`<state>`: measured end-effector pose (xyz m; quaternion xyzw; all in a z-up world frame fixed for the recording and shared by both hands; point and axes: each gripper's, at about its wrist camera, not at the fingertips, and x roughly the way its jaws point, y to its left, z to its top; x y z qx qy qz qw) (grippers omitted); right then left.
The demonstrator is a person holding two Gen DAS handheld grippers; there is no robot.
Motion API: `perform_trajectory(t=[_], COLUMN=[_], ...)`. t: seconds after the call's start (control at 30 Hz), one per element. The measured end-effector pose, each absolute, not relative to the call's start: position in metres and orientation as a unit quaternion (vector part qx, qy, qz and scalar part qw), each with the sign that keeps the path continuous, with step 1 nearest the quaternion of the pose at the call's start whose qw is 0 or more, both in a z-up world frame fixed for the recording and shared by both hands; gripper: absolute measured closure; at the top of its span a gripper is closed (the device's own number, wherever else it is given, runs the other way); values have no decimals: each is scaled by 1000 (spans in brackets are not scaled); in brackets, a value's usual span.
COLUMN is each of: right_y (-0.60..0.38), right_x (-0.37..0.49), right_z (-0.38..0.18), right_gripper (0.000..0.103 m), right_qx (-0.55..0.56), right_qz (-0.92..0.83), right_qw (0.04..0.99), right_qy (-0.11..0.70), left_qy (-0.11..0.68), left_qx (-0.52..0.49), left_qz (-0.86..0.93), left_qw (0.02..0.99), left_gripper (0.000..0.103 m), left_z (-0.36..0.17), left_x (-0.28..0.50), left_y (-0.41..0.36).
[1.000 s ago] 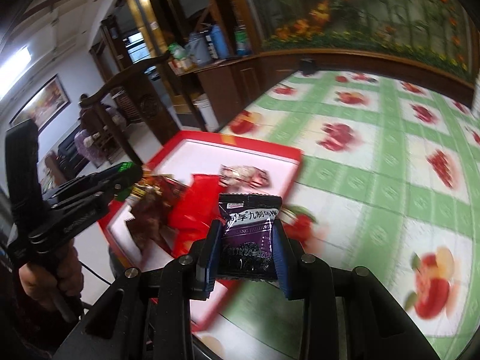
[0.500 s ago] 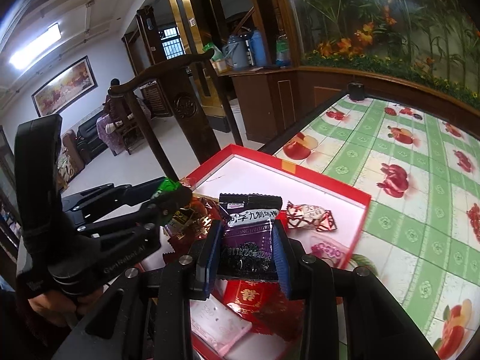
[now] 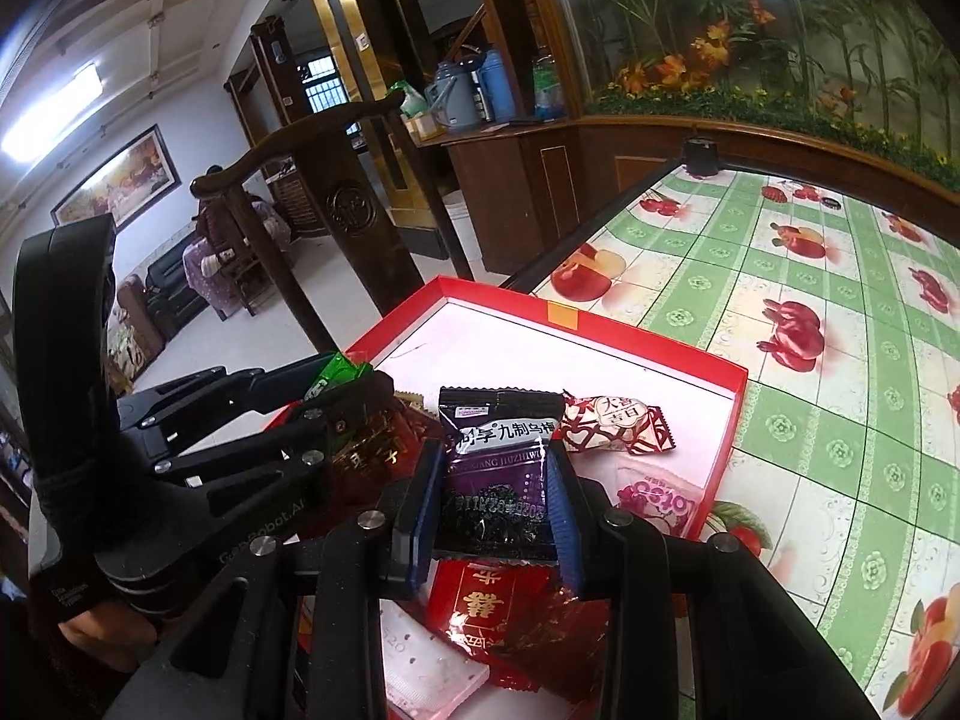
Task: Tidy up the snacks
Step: 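Lower the green candy and purple bag into the red gift box, then open both grippers and lift them away from the gift box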
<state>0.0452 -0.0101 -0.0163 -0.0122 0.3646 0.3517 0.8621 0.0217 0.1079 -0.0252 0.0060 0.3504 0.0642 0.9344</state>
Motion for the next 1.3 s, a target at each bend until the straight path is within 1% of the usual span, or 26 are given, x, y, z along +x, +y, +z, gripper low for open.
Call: perform_trajectory(t=[0.23,0.3,0.33,0.37,0.4,0.43,0.47,0.7,0.9,1.0,1.1,1.3], right_y=[-17,-18,-19,-21,-23,-24,-26,-36,-43,-48,-53,-61], right_x=[44,42,42,41,40,39,38,26,2,-16,-33,-83], right_z=[-15,-14,-13,-12,-11,-10,-9,-4,11,21,29,45], right_gripper=[67,59,50,46,45,44,44,42,41,39,37,27], right_qx=[-11,-15,-15,-12,-10,-8,-7,2,2,0,0,-5], right_qz=[334,326,327,328,329,329,328,323,321,319,319,309], right_qw=[874,880,880,880,880,880,881,883,892,897,903,917], right_qy=[352,346,345,344,344,343,342,340,319,304,290,251], left_qy=[356,357,358,361,362,361,359,352,335,322,306,273], left_qx=[12,15,17,20,22,22,22,31,34,36,40,46], left_qz=[66,74,82,90,96,100,107,106,102,105,109,124], left_qw=[932,931,930,928,927,927,927,930,936,940,945,953], left_gripper=[72,69,65,56,50,37,31,30,29,26,23,19], left_z=[-27,-27,-27,-27,-26,-26,-25,-17,-3,6,15,31], left_x=[24,23,23,23,23,22,19,5,-17,-32,-49,-94], left_y=[103,102,101,101,100,100,100,93,86,83,80,75])
